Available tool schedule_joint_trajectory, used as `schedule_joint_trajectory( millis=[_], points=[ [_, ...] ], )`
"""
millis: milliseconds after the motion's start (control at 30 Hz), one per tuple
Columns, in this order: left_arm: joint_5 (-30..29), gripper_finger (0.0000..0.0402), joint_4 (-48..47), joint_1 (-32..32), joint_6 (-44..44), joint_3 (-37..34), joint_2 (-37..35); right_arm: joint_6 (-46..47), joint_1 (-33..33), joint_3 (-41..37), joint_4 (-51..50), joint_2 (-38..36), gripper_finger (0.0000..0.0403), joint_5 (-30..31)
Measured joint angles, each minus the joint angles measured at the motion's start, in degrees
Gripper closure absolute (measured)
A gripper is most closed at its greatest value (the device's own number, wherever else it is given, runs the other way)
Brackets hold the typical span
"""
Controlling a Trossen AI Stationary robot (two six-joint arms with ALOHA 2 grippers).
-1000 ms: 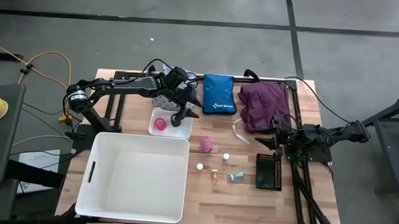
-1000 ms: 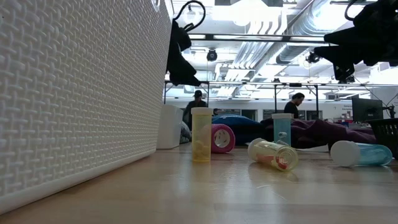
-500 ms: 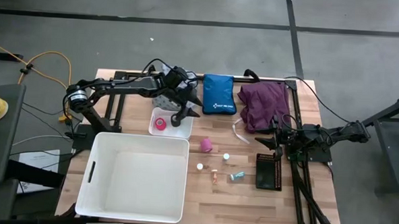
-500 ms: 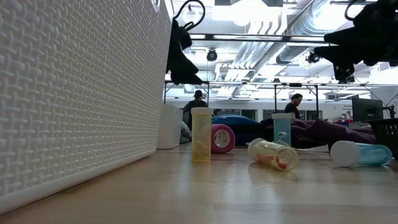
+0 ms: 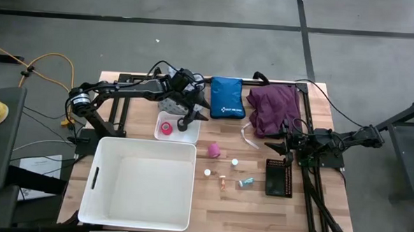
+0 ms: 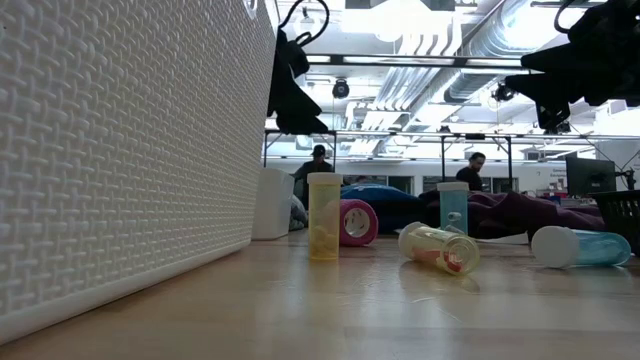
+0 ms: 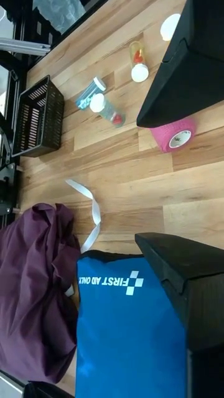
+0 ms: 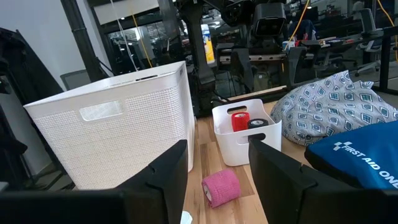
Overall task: Pick & place medical supplies in basket/bin
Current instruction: Put the pink bandage into the white bin
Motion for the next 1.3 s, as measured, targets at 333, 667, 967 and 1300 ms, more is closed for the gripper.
schedule_joint_trajectory(
  millis=[333,667,967,1300],
  points=[
    [0.0,0.0118,-0.1,0.0,0.0,0.0,0.0,0.0,0.0,0.0,0.0,0.0,0.0245,0.0],
    [0.0,0.0118,-0.1,0.0,0.0,0.0,0.0,-0.5,0.0,0.0,0.0,0.0,0.0245,-0.7],
    [0.0,0.0118,-0.1,0.0,0.0,0.0,0.0,-2.3,0.0,0.5,1.6,4.0,0.0245,1.7],
    [0.0,0.0118,-0.1,0.0,0.0,0.0,0.0,-9.6,0.0,9.8,6.2,19.1,0.0245,1.6]
  ],
)
